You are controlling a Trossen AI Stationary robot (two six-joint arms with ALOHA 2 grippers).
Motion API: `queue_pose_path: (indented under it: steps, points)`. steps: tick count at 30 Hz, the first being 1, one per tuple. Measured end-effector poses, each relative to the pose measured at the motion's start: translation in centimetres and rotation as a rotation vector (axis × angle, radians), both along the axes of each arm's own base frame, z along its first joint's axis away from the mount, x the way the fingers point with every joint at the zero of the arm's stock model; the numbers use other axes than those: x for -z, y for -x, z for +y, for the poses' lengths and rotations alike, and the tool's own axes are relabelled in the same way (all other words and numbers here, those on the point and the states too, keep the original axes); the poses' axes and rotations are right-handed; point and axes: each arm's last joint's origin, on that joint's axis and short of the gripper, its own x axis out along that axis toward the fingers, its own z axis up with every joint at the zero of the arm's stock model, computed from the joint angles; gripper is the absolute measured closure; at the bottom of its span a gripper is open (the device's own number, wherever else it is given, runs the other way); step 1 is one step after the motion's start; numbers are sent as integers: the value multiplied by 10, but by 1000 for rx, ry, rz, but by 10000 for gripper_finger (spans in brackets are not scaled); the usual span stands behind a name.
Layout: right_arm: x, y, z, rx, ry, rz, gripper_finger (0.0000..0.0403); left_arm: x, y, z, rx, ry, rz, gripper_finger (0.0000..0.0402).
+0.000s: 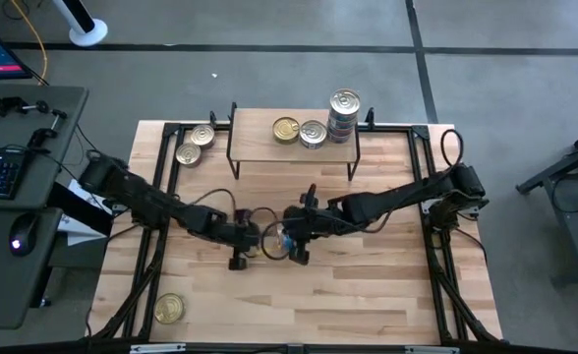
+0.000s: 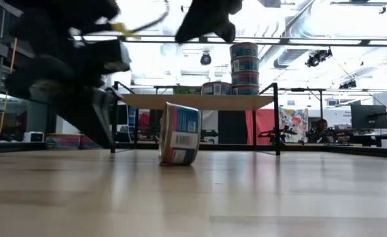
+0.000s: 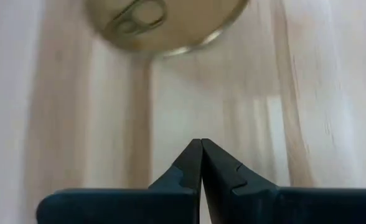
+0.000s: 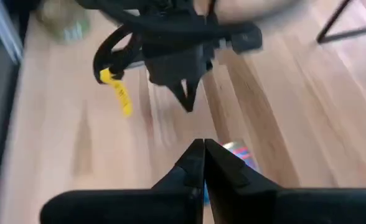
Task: Stack canned seafood by type on shelf
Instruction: Stack the blue tuna can on top of the other blue tuna can on the shelf
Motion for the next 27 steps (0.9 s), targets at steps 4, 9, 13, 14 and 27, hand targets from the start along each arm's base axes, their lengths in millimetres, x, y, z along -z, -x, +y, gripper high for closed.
queue_pose_path:
  steps: [4, 9, 13, 14, 27]
  points:
    - [-9, -3, -2, 241, -238, -43, 394, -16, 28, 14, -126, 57, -159, 401]
    - [7, -3, -7, 401, -381, 8, 317, -22, 60, 27, -260, 136, -283, 402]
    - [9, -9, -11, 452, -434, -21, 224, -24, 74, 31, -299, 172, -322, 401]
    - [6, -12, -12, 462, -452, -38, 202, -25, 76, 31, -300, 179, -333, 402]
    - [18, -56, -32, 851, -277, 294, 143, -32, 80, 31, -202, 193, -353, 401]
